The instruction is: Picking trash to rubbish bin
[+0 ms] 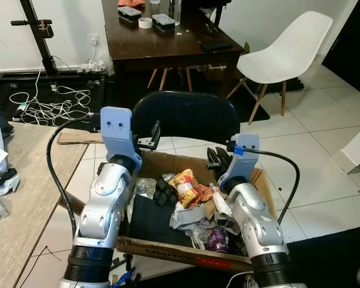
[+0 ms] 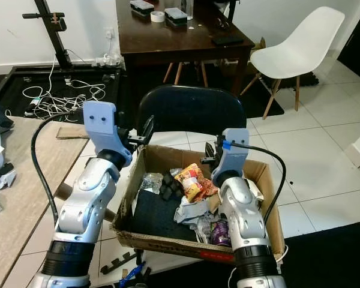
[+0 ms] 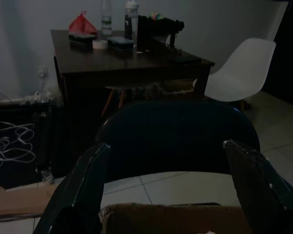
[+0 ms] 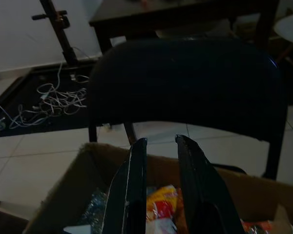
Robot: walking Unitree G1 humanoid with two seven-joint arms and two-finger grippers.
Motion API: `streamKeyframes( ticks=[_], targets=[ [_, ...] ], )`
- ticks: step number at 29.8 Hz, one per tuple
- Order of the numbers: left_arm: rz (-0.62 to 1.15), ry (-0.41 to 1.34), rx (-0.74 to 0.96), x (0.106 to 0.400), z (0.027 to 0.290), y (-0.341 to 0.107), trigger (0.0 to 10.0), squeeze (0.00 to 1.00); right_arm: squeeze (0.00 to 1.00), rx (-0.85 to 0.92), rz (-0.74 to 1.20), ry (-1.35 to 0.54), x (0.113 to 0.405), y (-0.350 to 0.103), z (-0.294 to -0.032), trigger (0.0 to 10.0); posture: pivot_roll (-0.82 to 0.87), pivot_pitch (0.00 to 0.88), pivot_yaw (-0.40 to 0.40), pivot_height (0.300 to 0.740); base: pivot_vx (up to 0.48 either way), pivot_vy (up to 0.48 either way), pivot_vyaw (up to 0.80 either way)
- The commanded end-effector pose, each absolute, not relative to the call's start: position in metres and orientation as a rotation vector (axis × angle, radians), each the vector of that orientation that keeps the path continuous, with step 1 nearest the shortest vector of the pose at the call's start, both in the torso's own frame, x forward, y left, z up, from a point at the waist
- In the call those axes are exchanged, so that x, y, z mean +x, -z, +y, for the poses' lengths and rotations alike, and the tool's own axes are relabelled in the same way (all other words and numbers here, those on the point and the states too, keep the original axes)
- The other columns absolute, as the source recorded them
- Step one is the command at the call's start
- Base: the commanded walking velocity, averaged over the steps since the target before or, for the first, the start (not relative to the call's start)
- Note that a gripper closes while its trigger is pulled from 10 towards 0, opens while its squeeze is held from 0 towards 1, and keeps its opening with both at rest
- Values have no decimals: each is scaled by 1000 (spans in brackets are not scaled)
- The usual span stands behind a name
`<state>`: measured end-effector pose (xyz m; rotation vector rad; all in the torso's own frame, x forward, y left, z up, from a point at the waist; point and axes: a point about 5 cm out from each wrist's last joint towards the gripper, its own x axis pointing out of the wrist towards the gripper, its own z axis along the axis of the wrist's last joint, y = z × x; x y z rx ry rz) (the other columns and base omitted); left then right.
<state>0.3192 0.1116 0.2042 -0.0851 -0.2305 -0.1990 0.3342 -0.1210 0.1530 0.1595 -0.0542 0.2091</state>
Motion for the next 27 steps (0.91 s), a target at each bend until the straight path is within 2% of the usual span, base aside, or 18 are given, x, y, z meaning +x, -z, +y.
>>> streamKeyframes(
  ticks=[1, 10, 15, 24, 27],
  targets=[
    [-220, 196, -77, 317, 110, -204, 10000, 0, 0, 172, -54, -222, 334, -152, -119, 10000, 218, 82, -40, 740, 0, 0, 0],
    [-181, 211, -84, 318, 104, -201, 10000, 0, 0, 162, -73, -241, 332, -154, -112, 10000, 166, 74, -11, 740, 0, 0, 0],
    [-156, 247, -132, 315, 92, -199, 10000, 0, 0, 163, -72, -198, 328, -151, -121, 10000, 151, 71, 1, 740, 0, 0, 0],
    [-168, 266, -150, 311, 93, -202, 10000, 0, 0, 162, -69, -208, 329, -151, -122, 10000, 169, 65, -15, 740, 0, 0, 0],
    [-170, 259, -153, 310, 96, -203, 10000, 0, 0, 160, -68, -233, 330, -152, -117, 10000, 171, 71, -14, 740, -300, 0, 0]
  ],
)
